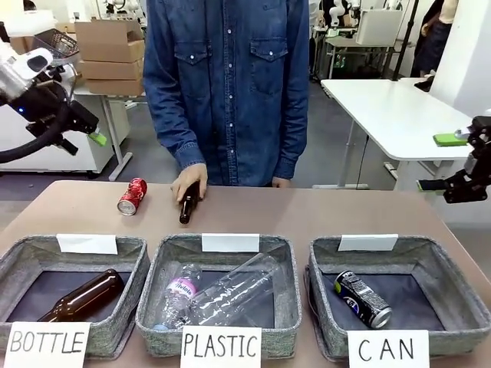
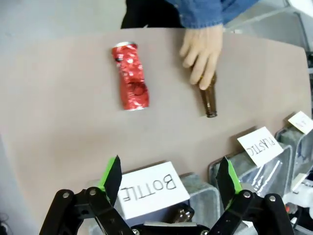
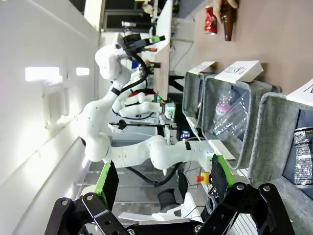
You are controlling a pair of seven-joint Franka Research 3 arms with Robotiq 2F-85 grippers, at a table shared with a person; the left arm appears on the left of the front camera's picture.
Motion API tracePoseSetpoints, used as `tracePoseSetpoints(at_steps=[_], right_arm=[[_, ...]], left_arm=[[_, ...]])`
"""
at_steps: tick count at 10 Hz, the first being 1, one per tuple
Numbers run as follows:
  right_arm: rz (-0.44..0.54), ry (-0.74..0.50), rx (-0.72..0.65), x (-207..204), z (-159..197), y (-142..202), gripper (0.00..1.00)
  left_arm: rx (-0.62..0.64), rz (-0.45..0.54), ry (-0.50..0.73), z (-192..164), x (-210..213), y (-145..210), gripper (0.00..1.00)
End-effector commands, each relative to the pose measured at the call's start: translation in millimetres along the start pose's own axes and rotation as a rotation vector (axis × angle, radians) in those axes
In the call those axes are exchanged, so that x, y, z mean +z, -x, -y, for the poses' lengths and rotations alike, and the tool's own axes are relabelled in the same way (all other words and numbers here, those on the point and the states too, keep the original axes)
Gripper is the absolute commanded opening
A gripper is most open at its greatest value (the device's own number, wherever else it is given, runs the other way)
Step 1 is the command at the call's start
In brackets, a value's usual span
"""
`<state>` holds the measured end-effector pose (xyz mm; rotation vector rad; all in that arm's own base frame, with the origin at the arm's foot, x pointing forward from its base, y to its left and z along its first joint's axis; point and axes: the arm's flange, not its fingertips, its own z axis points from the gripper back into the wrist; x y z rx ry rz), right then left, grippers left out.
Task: Sort the can waste into the basket.
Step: Pick up the can waste from the table and place it in the right Fabric basket.
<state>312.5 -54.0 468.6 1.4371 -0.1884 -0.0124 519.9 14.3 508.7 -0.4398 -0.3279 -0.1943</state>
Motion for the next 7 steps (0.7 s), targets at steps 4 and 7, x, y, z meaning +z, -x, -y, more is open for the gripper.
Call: tracePoseSetpoints(at_steps=[4, 7], right_arm=[[-0.011, 0.004, 0.030, 3, 1, 1, 1.00], [-0.011, 0.004, 0.030, 3, 1, 1, 1.00]], left_arm=[[0.256, 0.408, 0.356, -157, 176, 199, 1.00], [0.160, 0.512, 0.766, -235, 161, 282, 1.00]])
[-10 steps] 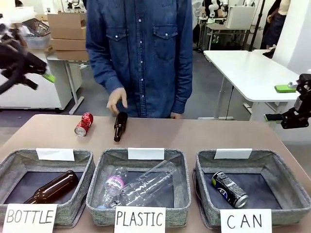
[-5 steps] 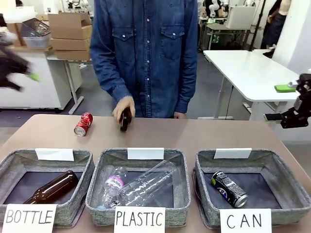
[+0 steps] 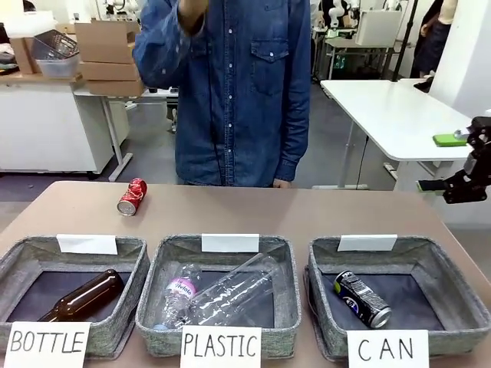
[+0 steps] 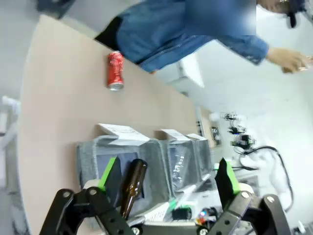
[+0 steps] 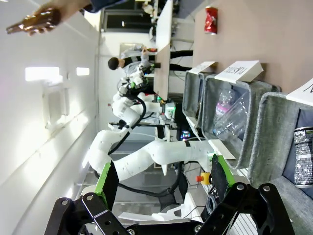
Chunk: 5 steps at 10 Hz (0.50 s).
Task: Sort the can waste into the basket.
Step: Pick up the can waste from the table and place it in the right Fabric basket.
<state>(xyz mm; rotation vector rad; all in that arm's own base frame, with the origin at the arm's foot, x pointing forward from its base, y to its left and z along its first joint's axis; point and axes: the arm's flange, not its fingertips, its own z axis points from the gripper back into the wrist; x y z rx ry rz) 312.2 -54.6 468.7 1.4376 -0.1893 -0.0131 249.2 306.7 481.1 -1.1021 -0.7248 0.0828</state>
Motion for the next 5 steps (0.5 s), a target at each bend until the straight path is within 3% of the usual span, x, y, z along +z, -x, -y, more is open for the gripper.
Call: tracePoseSetpoints(at_steps=[1, 2, 3, 5], right_arm=[[-0.012, 0.004, 0.030, 2, 1, 1, 1.00], [-0.012, 0.004, 0.030, 2, 1, 1, 1.00], [-0.012, 0.004, 0.030, 2, 1, 1, 1.00], [-0.012, 0.004, 0.030, 2, 1, 1, 1.00]], left_arm=[[-0.068, 0.005, 0.348, -62, 5, -4, 1.00], [-0.036, 0.015, 0.466, -82, -2, -4, 1.00], [-0.040, 0.048, 0.142, -22, 5, 16, 1.00], [-0.040, 0.048, 0.142, -22, 5, 16, 1.00]])
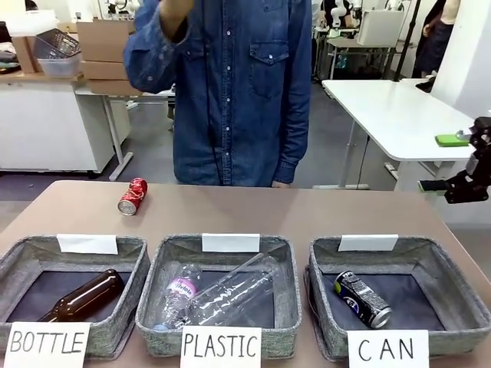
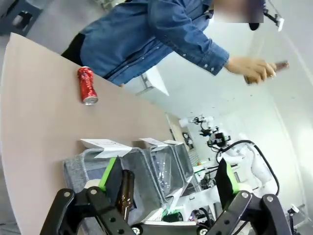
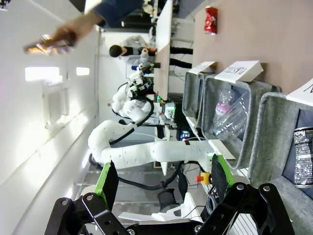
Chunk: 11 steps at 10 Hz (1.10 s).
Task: Sort the can waste into the basket.
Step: Pick up the can waste from the table and place it in the right Fabric basket.
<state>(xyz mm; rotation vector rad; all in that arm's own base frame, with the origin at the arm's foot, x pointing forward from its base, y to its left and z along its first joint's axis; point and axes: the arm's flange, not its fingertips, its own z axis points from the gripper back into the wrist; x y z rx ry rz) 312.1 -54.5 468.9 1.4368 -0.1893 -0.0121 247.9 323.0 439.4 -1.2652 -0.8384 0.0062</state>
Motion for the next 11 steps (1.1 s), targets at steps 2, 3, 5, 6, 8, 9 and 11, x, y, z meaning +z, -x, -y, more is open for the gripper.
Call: tracePoseSetpoints(at_steps=[2, 3, 5, 6, 8, 9, 11], right_arm=[[-0.011, 0.003, 0.029, 1.9, 0.9, 0.5, 1.00], [-0.011, 0.003, 0.029, 1.9, 0.9, 0.5, 1.00], [-0.011, 0.003, 0.029, 1.9, 0.9, 0.5, 1.00], [-0.011, 0.003, 0.029, 1.9, 0.9, 0.5, 1.00], [-0.011, 0.003, 0.029, 1.9, 0.9, 0.5, 1.00], [-0.011, 0.003, 0.029, 1.9, 0.9, 0.5, 1.00], [-0.011, 0.003, 0.029, 1.9, 0.9, 0.5, 1.00]], left_arm=[[0.015, -0.022, -0.048, 20.1, -2.3, -0.4, 1.00], [0.015, -0.022, -0.048, 20.1, -2.3, -0.4, 1.00], [0.015, -0.022, -0.048, 20.1, -2.3, -0.4, 1.00], [0.015, -0.022, -0.048, 20.1, -2.3, -0.4, 1.00], [0.015, -0.022, -0.048, 20.1, -2.3, -0.4, 1.00], [0.015, -0.022, -0.048, 20.1, -2.3, -0.4, 1.00], [0.015, -0.022, -0.048, 20.1, -2.3, -0.4, 1.00]])
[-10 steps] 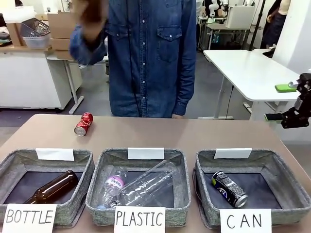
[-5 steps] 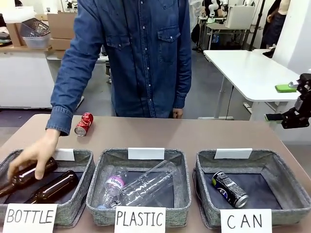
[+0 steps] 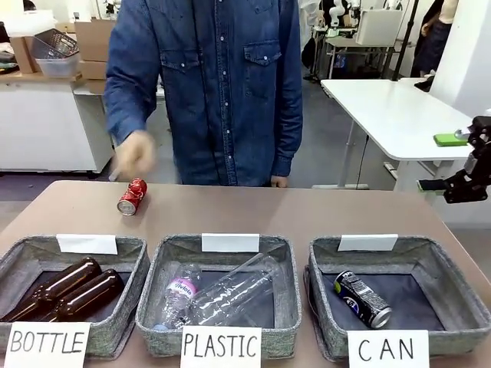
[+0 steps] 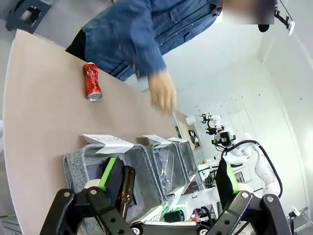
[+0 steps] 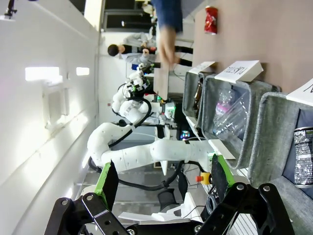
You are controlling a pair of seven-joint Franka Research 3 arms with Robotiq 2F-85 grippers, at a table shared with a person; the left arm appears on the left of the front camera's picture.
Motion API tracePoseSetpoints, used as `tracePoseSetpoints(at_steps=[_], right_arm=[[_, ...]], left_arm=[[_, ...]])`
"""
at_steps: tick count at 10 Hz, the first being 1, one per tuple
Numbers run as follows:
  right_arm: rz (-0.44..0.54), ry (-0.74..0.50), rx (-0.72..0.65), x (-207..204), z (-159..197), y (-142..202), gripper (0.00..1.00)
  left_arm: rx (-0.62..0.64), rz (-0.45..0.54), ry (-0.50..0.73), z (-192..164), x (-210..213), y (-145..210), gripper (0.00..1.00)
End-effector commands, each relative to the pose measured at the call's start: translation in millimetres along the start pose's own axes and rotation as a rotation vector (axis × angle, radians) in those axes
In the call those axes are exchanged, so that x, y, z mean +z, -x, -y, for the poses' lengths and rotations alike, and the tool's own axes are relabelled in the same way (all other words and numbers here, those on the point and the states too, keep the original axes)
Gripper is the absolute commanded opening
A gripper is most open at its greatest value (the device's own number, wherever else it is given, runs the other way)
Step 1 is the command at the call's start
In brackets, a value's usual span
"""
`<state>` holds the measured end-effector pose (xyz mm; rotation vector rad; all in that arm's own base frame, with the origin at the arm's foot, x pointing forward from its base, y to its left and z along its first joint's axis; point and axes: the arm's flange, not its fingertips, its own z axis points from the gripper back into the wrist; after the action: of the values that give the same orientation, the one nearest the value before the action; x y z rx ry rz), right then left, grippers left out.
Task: Sort the can waste into the basket.
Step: Pick up the can waste from the table and place it in the right Fabric basket.
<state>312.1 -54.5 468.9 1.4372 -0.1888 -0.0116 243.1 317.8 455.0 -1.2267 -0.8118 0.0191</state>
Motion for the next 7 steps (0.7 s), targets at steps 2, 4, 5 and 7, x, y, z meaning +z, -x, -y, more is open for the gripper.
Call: tracePoseSetpoints(at_steps=[2, 4, 5, 7], right_arm=[[-0.011, 0.004, 0.029, 2, 1, 0, 1.00], [-0.011, 0.004, 0.029, 2, 1, 0, 1.00], [-0.011, 0.004, 0.029, 2, 1, 0, 1.00], [-0.011, 0.004, 0.029, 2, 1, 0, 1.00]], left_arm=[[0.006, -0.003, -0.005, 3, -1, 2, 1.00], [-0.037, -0.137, -0.026, 3, -26, -27, 1.00], [-0.073, -0.312, -0.064, 11, -67, -62, 1.00], [-0.116, -0.592, -0.181, 31, -154, -123, 1.00]])
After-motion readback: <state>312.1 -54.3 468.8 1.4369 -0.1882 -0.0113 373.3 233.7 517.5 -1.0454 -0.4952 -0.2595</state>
